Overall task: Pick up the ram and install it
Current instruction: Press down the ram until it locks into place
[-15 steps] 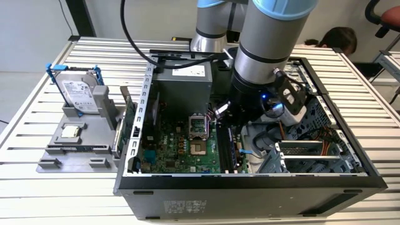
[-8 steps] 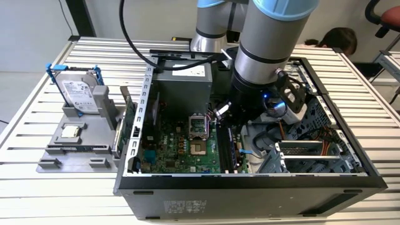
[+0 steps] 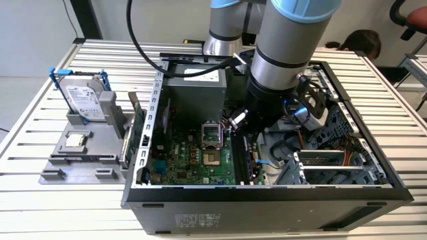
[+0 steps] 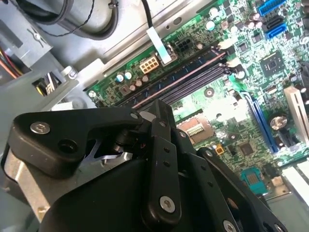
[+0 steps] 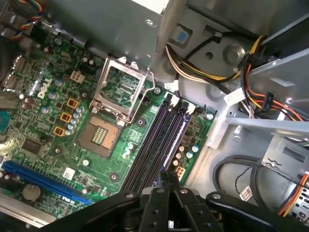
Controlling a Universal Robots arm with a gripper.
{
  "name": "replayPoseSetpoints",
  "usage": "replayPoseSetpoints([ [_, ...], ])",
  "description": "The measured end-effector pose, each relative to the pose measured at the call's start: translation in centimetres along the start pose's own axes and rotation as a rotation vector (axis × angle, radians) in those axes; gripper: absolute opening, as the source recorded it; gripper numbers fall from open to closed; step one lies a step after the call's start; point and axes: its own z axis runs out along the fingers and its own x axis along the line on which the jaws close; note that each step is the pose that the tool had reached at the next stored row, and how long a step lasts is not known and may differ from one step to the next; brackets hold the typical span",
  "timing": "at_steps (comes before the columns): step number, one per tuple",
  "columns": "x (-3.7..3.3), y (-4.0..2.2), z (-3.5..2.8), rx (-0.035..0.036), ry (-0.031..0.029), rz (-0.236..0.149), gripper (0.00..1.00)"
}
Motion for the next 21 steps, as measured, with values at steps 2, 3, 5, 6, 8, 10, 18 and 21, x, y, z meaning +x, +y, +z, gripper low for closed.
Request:
replayPoseSetpoints([
  [2, 0.00, 0.00, 0.00, -0.0014, 0.0006, -0.023, 0.00],
  [3, 0.00, 0.00, 0.00, -0.0022, 0.0009, -0.035, 0.00],
  [5, 0.00, 0.00, 0.00, -0.0038, 0.0015, -0.058, 0.00],
  [6, 0.00, 0.00, 0.00, -0.0045, 0.0018, -0.069, 0.00],
  [8, 0.00, 0.00, 0.00, -0.0062, 0.0021, -0.091, 0.00],
  [10, 0.00, 0.00, 0.00, -0.0081, 0.0024, -0.112, 0.00],
  [18, -0.01, 0.00, 0.00, -0.0122, -0.0001, -0.202, 0.00],
  [21, -0.01, 0.00, 0.00, -0.0119, -0.0021, -0.235, 0.00],
])
